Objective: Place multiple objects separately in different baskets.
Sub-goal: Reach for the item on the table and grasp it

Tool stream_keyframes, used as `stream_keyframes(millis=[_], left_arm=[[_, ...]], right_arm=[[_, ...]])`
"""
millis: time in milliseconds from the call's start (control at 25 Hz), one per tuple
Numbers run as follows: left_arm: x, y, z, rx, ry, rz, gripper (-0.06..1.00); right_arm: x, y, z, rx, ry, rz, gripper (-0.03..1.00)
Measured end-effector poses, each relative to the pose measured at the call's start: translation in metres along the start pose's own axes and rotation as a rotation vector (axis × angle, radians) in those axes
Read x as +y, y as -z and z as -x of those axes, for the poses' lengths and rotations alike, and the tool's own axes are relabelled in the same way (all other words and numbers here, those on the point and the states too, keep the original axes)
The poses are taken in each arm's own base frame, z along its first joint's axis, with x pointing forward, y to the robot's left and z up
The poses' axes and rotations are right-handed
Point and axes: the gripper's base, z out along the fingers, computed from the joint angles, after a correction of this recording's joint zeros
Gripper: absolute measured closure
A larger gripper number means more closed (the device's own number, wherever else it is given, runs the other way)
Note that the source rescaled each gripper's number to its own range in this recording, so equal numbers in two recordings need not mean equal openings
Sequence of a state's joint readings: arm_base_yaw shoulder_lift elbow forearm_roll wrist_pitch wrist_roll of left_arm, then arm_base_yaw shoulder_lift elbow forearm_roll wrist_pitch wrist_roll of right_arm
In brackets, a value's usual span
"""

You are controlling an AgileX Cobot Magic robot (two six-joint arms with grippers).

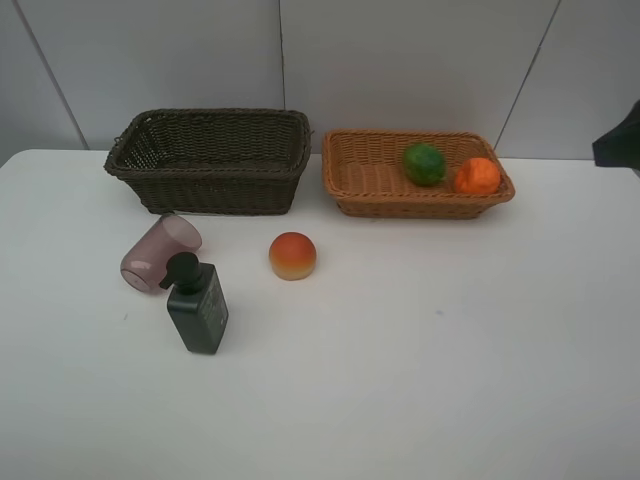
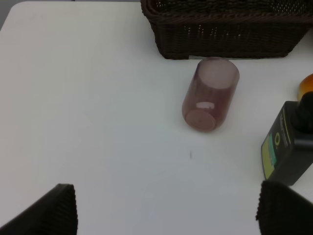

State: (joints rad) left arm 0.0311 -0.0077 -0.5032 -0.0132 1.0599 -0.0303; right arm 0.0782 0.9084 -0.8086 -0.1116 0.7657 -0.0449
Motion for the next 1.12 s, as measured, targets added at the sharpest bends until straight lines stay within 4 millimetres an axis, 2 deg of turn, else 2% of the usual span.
stream_keyframes(millis=[160,360,680,880,1040,1120], left_arm=[[0.0,0.0,0.0,0.0,0.0,0.0,0.03],[0.0,0.0,0.0,0.0,0.0,0.0,0.03],[0.0,0.0,0.0,0.0,0.0,0.0,0.03],[0.0,0.0,0.0,0.0,0.0,0.0,0.03],[0.0,0.0,0.0,0.0,0.0,0.0,0.03],[0.0,0.0,0.0,0.0,0.0,0.0,0.03]], right_arm=[[-0.007,0.025,-0.024,0.05,-0.093,-0.04,-0.03],[-0.005,0.053,-0.05,0.038,-0.115,-0.053,-0.03],[0.001,0.081,-0.089,0.001,-0.153,-0.053,-0.03],[0.007,0.09,-0.11,-0.029,-0.173,-0.026,-0.03],[0.017,0.083,-0.133,-0.096,-0.204,0.044,-0.03],[0.019,0.084,-0.135,-0.16,-0.215,0.057,-0.03]])
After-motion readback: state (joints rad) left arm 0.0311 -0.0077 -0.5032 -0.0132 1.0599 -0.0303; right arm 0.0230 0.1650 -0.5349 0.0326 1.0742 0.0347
